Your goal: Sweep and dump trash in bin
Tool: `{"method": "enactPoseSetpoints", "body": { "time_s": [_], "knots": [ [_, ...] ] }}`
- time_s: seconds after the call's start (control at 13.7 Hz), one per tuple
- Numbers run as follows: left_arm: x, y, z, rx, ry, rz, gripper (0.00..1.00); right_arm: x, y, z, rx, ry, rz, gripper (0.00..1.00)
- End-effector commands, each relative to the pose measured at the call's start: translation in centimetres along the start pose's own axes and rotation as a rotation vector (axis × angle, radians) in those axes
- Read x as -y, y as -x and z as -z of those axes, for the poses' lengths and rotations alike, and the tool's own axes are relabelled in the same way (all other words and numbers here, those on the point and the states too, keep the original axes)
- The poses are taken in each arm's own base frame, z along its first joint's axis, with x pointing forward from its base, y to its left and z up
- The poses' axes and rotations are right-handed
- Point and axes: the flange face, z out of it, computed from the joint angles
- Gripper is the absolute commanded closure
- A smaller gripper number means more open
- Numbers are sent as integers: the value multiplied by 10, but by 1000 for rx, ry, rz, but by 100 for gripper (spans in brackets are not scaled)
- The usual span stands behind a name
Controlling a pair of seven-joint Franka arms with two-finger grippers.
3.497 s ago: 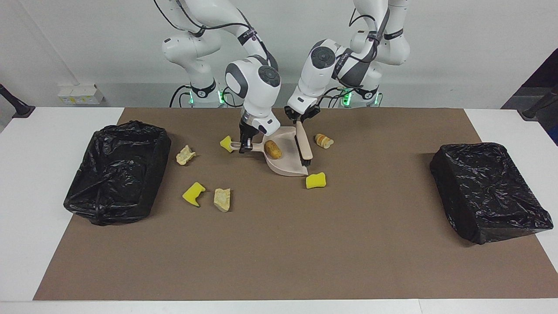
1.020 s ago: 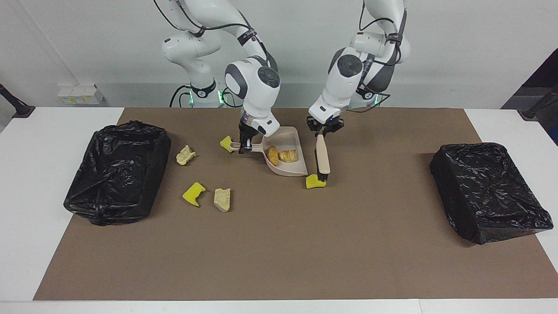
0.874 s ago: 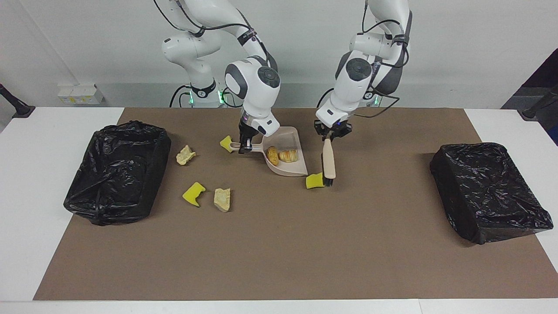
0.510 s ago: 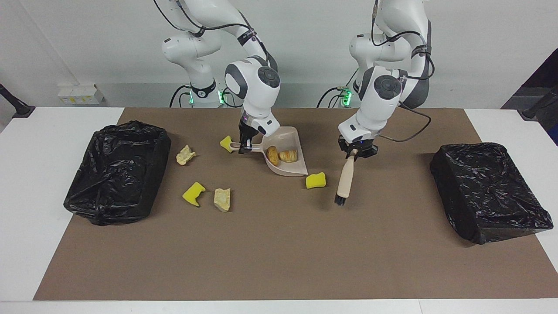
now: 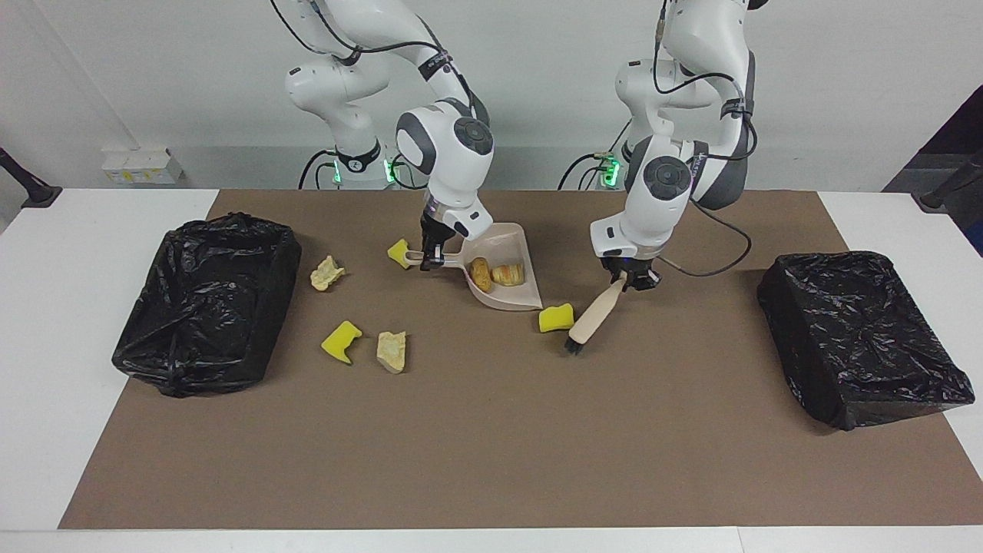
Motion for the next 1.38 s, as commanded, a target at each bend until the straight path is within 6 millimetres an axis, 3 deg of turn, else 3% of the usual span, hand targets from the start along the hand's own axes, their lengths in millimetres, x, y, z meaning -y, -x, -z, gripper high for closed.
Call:
{"method": "enactPoseSetpoints", "body": {
  "time_s": [0.0,0.22,0.44,0.58,0.87,1.17,1.31],
  "knots": [
    [-36,32,-2,77,-28,-42,100,-4,2,-3,2,9,27,100],
    [-84,47,-10,118,-46,-42,100,-4,2,-3,1,9,26,100],
    [-143,41,-6,104,-69,-16,100,-4,2,-3,1,9,26,100],
    [-168,35,-1,81,-35,13,100,-4,2,-3,1,9,26,100],
    [-189,21,37,24,-33,45,100,-4,2,-3,-1,9,26,100],
    [-178,45,55,110,-34,112,100,-4,2,-3,-2,7,25,100],
    [-163,57,60,136,-30,149,100,-4,2,-3,-2,8,25,100]
  ]
}}
